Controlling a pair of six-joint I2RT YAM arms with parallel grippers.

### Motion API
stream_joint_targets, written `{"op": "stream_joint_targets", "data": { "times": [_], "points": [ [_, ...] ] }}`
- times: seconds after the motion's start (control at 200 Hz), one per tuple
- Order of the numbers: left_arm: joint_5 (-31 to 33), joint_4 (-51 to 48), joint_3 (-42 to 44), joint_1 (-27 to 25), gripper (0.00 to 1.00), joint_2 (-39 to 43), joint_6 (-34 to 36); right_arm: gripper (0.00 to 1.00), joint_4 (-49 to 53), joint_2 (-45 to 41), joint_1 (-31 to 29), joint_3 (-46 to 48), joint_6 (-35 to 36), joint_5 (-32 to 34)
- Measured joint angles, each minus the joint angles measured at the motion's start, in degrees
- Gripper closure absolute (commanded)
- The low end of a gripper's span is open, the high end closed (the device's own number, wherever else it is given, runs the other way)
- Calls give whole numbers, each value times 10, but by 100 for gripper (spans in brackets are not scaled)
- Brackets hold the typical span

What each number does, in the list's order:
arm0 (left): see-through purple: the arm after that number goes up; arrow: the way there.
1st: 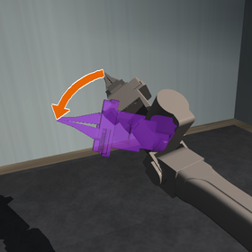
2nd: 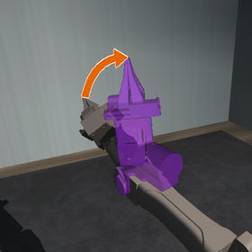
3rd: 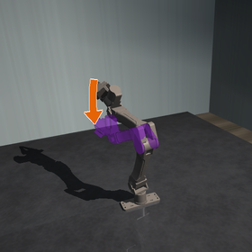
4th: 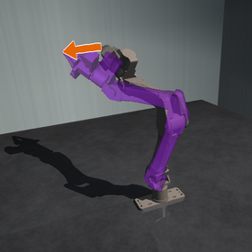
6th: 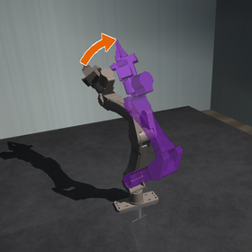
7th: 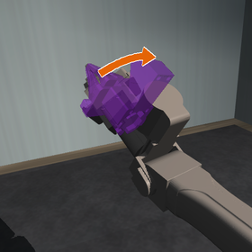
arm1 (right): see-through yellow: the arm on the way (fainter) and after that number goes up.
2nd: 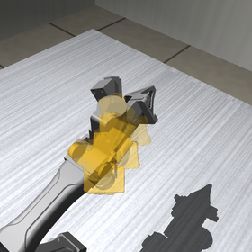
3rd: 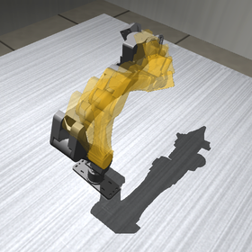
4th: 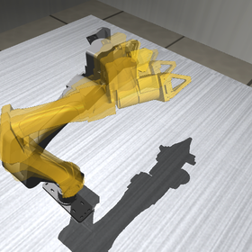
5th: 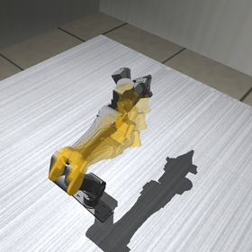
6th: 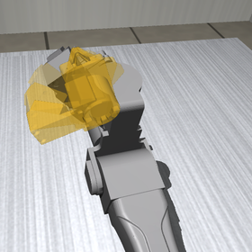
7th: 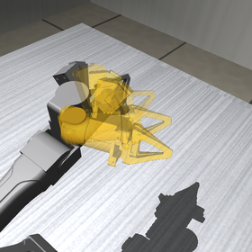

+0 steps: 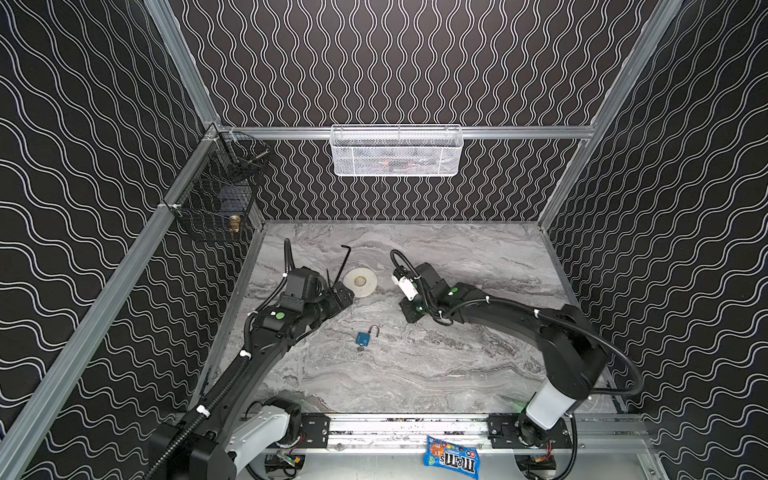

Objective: Unlock with the key
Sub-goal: 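Lift the silver key with the right gripper while the left gripper moves beside it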

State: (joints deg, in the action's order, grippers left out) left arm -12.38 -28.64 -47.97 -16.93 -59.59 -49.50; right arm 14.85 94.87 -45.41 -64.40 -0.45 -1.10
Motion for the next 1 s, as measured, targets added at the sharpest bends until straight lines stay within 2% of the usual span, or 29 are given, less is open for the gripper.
{"op": "stream_joint_targets", "data": {
  "times": [0.24,0.37,0.751,0.996],
  "points": [
    [-104,61,-7,-1,10,-15,-29,100,-38,-121,-59,61,33,-7],
    [-134,98,-12,-26,13,-18,-41,100,-50,-169,-77,88,46,4],
    [-144,162,-31,-126,24,-66,-73,100,-80,-240,-116,118,87,38],
    [-146,214,-36,-156,44,-85,-90,100,-110,-250,-123,122,106,51]
  ]
}}
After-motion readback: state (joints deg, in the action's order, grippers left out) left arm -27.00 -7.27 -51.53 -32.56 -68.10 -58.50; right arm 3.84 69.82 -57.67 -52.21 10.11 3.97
